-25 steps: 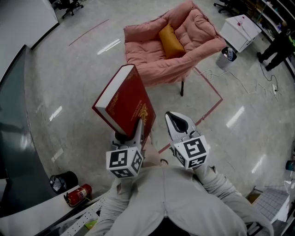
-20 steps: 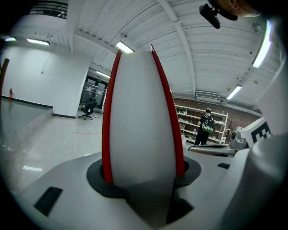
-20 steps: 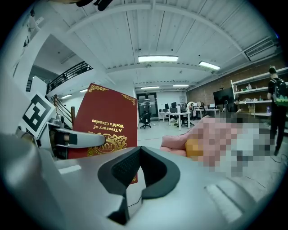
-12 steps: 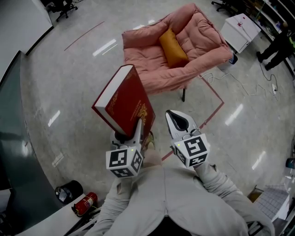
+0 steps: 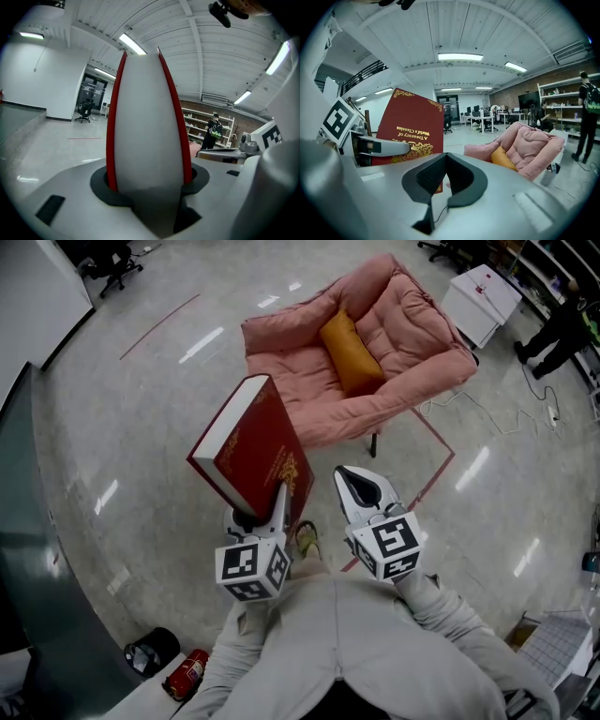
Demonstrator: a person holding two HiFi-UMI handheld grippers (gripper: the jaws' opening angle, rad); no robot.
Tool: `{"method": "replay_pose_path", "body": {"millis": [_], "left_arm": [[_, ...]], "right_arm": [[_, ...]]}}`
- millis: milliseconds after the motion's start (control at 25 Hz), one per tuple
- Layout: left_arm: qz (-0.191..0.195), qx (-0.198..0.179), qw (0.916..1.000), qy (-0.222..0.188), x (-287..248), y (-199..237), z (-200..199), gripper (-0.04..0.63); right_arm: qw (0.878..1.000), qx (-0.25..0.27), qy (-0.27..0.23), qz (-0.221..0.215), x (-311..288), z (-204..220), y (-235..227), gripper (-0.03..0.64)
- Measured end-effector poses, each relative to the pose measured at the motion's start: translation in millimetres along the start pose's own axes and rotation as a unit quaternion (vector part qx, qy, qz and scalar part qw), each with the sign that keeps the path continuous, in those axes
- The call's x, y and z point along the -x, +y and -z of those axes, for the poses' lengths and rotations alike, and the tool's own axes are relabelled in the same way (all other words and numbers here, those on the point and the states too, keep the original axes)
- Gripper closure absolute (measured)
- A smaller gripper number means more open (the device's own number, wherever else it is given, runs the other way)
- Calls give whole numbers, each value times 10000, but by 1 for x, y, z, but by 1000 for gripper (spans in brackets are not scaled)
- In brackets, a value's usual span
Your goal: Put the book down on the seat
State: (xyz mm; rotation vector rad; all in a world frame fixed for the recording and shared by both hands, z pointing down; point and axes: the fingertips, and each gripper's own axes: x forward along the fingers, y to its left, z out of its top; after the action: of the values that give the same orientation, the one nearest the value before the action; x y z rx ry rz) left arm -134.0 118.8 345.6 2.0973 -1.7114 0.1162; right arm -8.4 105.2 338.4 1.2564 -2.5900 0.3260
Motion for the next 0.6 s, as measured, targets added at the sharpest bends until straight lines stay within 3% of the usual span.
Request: {"method": "replay_pose_path", "body": {"millis": [600], "left_arm": [[251,-78,9996,29,-67,44,-35,347]], "right_arm": [[9997,-15,-96,210,-82,-28,-19,617]]}}
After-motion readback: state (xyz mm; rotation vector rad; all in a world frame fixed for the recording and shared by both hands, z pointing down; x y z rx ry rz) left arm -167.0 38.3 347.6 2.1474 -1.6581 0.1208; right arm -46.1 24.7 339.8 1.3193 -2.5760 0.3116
